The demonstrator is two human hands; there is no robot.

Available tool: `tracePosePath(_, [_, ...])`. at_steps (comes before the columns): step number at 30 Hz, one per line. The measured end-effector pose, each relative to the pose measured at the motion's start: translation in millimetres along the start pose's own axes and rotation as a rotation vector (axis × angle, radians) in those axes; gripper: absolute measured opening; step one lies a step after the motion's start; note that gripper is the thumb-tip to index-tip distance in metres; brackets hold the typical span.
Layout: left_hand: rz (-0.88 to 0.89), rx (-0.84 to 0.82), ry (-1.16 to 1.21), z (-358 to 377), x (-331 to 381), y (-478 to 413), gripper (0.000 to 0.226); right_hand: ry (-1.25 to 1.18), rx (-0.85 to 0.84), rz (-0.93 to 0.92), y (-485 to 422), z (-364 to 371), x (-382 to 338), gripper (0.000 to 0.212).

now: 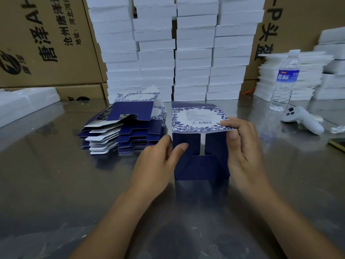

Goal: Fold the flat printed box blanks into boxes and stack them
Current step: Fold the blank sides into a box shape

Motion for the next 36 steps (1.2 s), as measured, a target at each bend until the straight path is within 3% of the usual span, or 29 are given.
tracePosePath(2, [0.017, 0.011, -0.015, -0.3, -0.4, 0.3, 0.058, 0.002, -0.004, 0.004, 0.3, 0.0, 0.6, 0.065])
tracePosePath(6, [0.064, 0.043, -0.064, -2.3, 2.9, 1.7, 0.043, 0.007, -0.001, 0.000, 0.5, 1.4, 1.5, 0.064])
tracePosePath(11, [0.029, 0.031, -0.048, -1.9, 2.9, 1.2, 0.044, 0.008, 0.014, -0.012, 0.1, 0.5, 2.1, 0.062])
tracePosePath(14, [-0.008, -0.033, -0.069, 1.1, -0.8, 2.0, 0.044, 0.002, 0.011, -0.010, -0.5, 0.5, 3.1, 0.061])
tracePosePath(18, [-0.066, -0.171, -0.109, 4.8, -2.3, 2.8, 0.061, 0.001, 0.026, -0.015, -0.5, 1.0, 3.7, 0.058])
tracePosePath(22, [-0.041, -0.143, -0.122, 3.7, -1.3, 3.1, 0.045, -0.002, 0.026, -0.019, 0.0, 1.9, 3.6, 0.057])
tracePosePath(30, [-0.061, -0.142, -0.090, 3.6, -0.5, 3.1, 0.043, -0.005, 0.033, -0.019, -1.7, 1.8, 3.6, 0.057])
tracePosePath(36, [-0.125, -0.251, -0.165, 4.9, -4.3, 4.4, 0.045, -0.004, 0.024, -0.011, -1.1, 1.6, 2.8, 0.058])
Point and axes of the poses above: each hand's wrist, its own y-axis away from the middle knuckle, its own z-axis out of the palm, x = y × z, the point moved 1 cm from there along -y, towards the middle knuckle, and after that the axes turned 2 degrees about z, right-handed, at the moved point
